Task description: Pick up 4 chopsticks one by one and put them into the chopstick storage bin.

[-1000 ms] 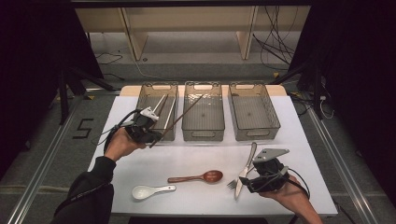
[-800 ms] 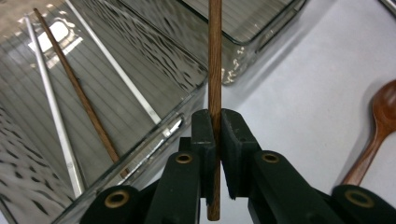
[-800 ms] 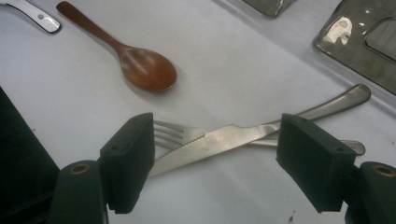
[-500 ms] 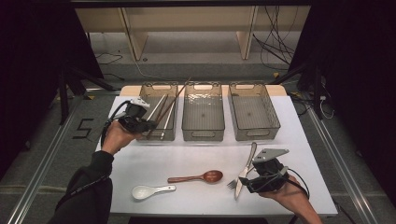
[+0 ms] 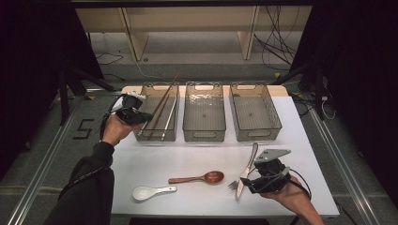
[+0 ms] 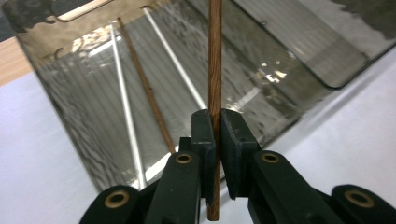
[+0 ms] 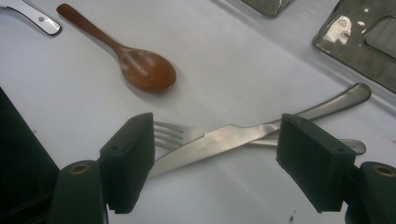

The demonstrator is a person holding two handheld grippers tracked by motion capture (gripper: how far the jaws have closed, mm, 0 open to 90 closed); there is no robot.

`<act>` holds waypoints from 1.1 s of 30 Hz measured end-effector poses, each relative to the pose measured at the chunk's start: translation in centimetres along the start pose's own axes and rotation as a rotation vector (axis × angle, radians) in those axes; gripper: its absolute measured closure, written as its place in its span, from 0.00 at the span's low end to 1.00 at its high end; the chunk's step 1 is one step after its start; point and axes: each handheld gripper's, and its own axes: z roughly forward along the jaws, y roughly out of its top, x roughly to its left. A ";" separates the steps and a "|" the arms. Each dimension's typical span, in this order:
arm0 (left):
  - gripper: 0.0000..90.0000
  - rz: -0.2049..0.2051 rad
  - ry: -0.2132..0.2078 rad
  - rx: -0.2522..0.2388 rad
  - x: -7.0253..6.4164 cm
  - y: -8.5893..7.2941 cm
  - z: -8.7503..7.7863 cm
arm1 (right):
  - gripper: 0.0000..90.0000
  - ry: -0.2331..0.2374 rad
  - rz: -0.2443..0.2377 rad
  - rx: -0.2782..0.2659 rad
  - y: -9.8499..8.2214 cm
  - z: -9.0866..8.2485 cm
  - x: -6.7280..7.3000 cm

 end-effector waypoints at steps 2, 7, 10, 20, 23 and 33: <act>0.93 -0.010 0.009 -0.002 0.3 0.1 0.1 | 0.32 0.000 -0.001 0.001 0.0 0.0 0.0; 0.93 -0.030 0.031 -0.007 1.1 0.3 0.4 | 0.32 0.001 -0.001 0.001 0.0 0.0 0.0; 0.93 -0.041 0.047 0.003 1.4 0.2 0.9 | 0.32 0.001 0.000 0.001 0.0 0.0 0.0; 0.93 -0.070 0.069 0.012 2.3 0.1 1.7 | 0.32 0.004 0.001 0.001 0.0 0.0 0.0; 0.93 -0.078 0.073 0.011 2.4 -0.1 2.0 | 0.32 0.004 0.001 0.001 0.0 0.0 0.0; 0.93 -0.107 0.080 0.017 2.7 -0.9 2.9 | 0.32 0.005 -0.001 0.001 0.0 0.0 0.0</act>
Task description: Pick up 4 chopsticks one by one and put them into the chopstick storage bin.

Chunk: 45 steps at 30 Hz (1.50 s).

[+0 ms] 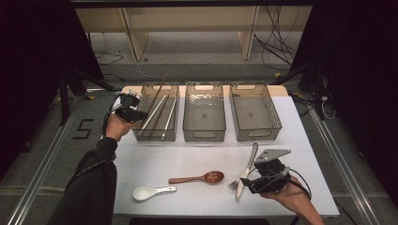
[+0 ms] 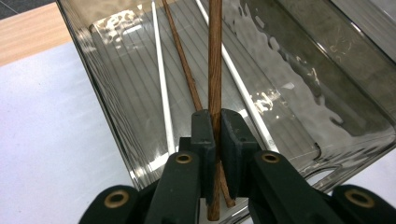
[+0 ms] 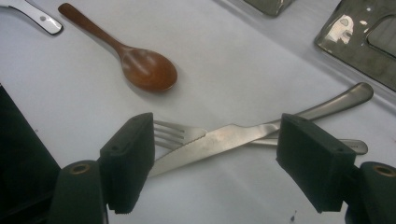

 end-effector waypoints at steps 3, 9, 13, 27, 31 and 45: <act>0.93 -0.008 0.004 0.009 0.1 -0.1 0.2 | 0.32 0.001 -0.001 -0.001 0.0 0.0 0.0; 0.92 -0.034 0.016 0.015 0.3 -0.2 0.4 | 0.32 0.002 -0.001 -0.001 0.0 0.0 0.0; 0.90 -0.043 0.022 0.013 0.3 -0.3 0.4 | 0.32 0.002 -0.001 -0.001 0.0 0.0 0.0; 0.47 0.046 -0.117 -0.011 -3.1 -1.0 -3.0 | 0.32 -0.001 0.002 -0.001 0.0 0.0 0.0; 0.42 0.060 -0.159 -0.016 -3.7 -1.5 -3.5 | 0.32 -0.005 -0.002 -0.004 0.0 0.0 0.0; 0.32 0.129 -0.213 -0.021 -6.4 -3.2 -4.8 | 0.32 -0.008 0.000 -0.003 0.0 0.0 0.0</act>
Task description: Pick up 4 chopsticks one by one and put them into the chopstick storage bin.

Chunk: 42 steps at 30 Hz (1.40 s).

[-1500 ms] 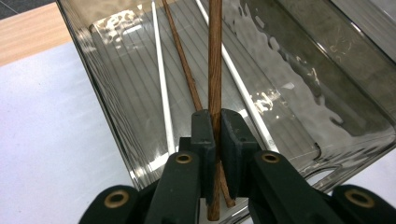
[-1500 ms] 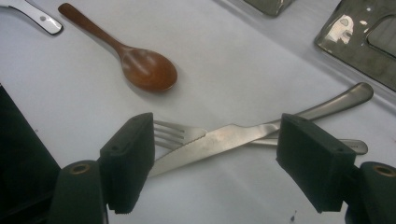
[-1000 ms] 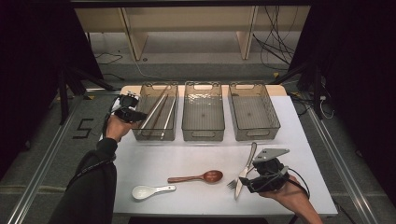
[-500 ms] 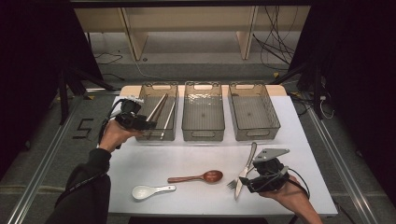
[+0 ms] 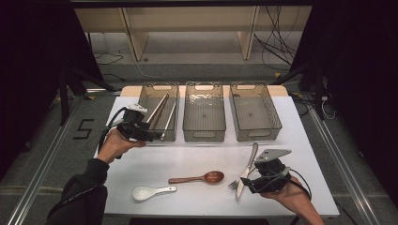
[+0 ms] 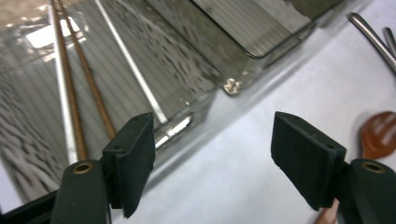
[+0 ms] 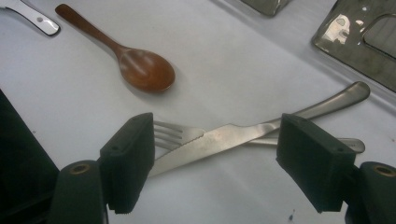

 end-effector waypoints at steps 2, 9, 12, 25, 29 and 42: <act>0.31 0.013 -0.007 0.009 -0.4 -0.2 0.0 | 0.32 -0.001 -0.002 -0.001 0.0 0.0 0.0; 0.28 0.060 -0.048 0.037 -2.1 -0.9 0.0 | 0.32 -0.002 -0.002 -0.002 0.0 -0.1 0.0; 0.27 0.082 -0.054 0.030 -2.8 -1.0 0.1 | 0.32 -0.002 -0.004 -0.002 0.0 -0.1 0.0; 0.21 0.136 -0.076 0.074 -4.6 -2.2 0.7 | 0.32 -0.001 -0.003 -0.004 0.0 0.0 0.0; 0.21 0.142 -0.084 0.079 -5.0 -2.4 0.8 | 0.32 -0.001 -0.004 -0.007 0.0 0.0 -0.1; 0.21 0.197 -0.100 0.132 -6.3 -2.9 0.9 | 0.32 -0.001 0.003 -0.004 -0.1 -0.1 -0.2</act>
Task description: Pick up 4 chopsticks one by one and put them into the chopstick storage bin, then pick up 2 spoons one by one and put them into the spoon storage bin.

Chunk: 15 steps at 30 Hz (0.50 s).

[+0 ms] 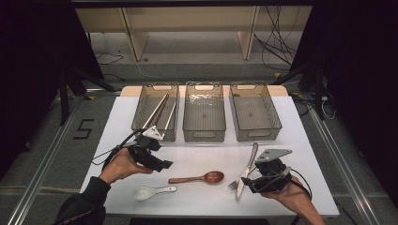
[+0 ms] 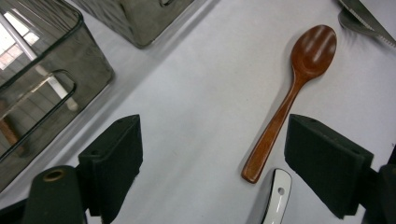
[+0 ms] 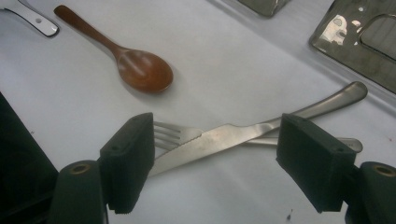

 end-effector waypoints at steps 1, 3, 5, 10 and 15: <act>0.21 0.006 0.001 0.006 -0.1 0.0 0.1 | 0.32 0.000 0.000 0.001 0.0 0.0 0.0; 0.20 0.018 0.002 0.018 -0.4 0.0 0.2 | 0.32 -0.001 0.000 0.002 0.0 0.0 0.0; 0.20 0.030 0.001 0.025 -0.7 -0.1 0.3 | 0.32 -0.001 0.001 0.000 0.0 0.0 0.1; 0.19 0.060 -0.003 0.056 -1.2 -0.4 0.5 | 0.32 -0.002 -0.001 0.000 0.0 -0.1 0.2; 0.19 0.078 -0.003 0.089 -1.6 -0.7 0.8 | 0.32 0.001 -0.001 0.001 0.0 0.0 0.1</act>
